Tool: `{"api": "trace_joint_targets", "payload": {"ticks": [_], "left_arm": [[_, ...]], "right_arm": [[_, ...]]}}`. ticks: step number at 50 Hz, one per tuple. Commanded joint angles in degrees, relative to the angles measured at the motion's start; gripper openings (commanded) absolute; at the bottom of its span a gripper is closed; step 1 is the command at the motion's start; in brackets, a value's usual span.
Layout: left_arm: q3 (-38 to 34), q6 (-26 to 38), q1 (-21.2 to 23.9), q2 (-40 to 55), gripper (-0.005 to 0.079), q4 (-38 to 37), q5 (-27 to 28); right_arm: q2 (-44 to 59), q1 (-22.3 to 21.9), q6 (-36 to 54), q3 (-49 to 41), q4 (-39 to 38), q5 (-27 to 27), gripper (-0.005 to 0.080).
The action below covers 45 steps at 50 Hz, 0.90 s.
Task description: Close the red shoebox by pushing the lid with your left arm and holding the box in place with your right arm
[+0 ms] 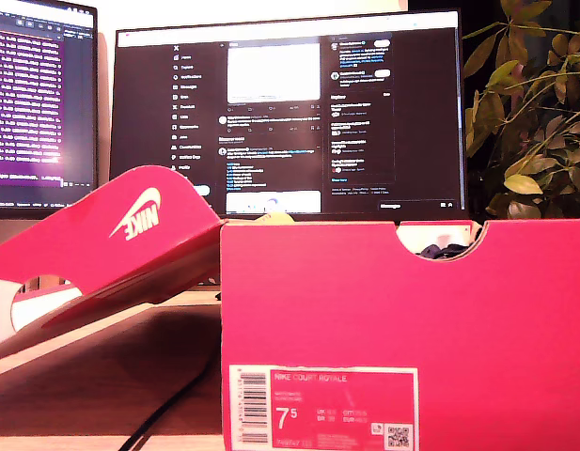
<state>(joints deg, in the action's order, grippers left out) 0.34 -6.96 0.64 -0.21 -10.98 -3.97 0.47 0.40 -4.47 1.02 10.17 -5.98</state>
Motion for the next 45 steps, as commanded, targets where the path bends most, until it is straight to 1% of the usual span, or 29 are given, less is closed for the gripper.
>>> {"api": "trace_joint_targets", "payload": {"ticks": [1, 8, 18, 21, 23, 25, 26, 27, 31, 39, 43, 45], "left_arm": [[-1.73, -0.46, -0.13, -0.48, -0.0019, -0.74, 0.57], [-1.73, -0.81, -0.13, -0.48, -0.0019, -0.68, 0.74], [-1.73, -3.02, -0.13, -0.48, -0.0019, -0.63, 0.76], [-1.73, -5.79, -0.13, -0.48, -0.0019, -0.63, 0.85], [-1.70, -8.57, -0.13, -0.48, -0.0019, -0.39, 1.27], [-1.66, -11.43, -0.13, -0.48, -0.0019, 0.33, 2.29], [-1.55, -11.43, -0.13, -0.48, -0.0019, 0.48, 3.04], [-1.38, -14.78, -0.13, -0.48, -0.0019, 0.68, 3.85], [-0.46, -18.60, -0.11, -0.48, -0.0019, 1.97, 7.21], [3.58, -20.20, -0.11, -0.39, -0.0019, 1.70, 12.94], [6.16, -21.27, -0.11, 1.51, -0.0019, 1.57, 13.42], [7.32, -22.91, -0.11, 2.82, -0.0019, 1.36, 13.79]], "right_arm": [[-0.37, -0.15, -0.15, -0.70, -0.46, 0.00, -0.0012], [-0.37, -0.15, -0.33, -0.70, -0.46, 0.07, -0.0012], [-0.37, -0.15, -0.94, -0.70, -0.50, 0.07, -0.0012], [-0.37, -0.15, -2.86, -0.68, -0.59, 0.09, -0.0012], [-0.37, -0.15, -6.29, -0.55, -0.66, 0.57, -0.0012], [-0.37, -0.15, -7.87, -0.17, -0.72, 1.77, -0.0012], [-0.37, -0.15, -9.55, 0.07, -0.70, 2.43, -0.0012], [-0.37, -0.15, -10.25, 0.44, -0.55, 3.10, -0.0012], [-0.37, -0.15, -12.41, 2.49, 0.98, 4.85, -0.0012], [0.26, -0.15, -14.27, 9.25, 9.18, 5.66, -0.0013], [2.51, -0.15, -14.27, 12.74, 10.93, 5.64, -0.0012], [4.13, -0.15, -14.34, 14.45, 11.58, 5.64, -0.0013]]}}
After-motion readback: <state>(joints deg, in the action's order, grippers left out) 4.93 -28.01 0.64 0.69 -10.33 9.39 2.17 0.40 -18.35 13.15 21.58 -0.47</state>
